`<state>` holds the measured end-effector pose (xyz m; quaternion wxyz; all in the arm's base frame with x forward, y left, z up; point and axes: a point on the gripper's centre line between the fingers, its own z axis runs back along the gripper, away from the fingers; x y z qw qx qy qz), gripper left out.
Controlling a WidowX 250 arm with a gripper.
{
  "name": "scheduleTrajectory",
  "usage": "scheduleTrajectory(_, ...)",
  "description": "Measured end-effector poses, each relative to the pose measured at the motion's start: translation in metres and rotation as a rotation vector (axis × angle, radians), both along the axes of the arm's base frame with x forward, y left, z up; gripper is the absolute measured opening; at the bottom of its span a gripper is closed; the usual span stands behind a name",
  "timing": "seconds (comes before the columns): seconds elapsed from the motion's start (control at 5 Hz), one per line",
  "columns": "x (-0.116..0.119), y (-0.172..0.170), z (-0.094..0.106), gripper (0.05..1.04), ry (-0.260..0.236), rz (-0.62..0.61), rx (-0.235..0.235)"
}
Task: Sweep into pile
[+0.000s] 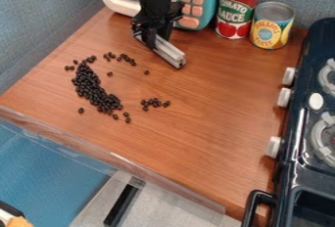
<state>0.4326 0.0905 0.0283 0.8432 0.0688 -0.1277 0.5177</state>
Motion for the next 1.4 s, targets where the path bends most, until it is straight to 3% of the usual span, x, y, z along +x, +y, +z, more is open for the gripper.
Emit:
scheduleTrajectory(0.2, -0.008, 0.008, -0.005, 0.373, 0.013, 0.011, 0.034)
scheduleTrajectory(0.6, -0.023, 0.038, -0.003, 0.373, 0.022, 0.068, 0.034)
scheduleTrajectory(1.4, -0.064, 0.057, -0.004, 0.372, 0.055, 0.102, 0.047)
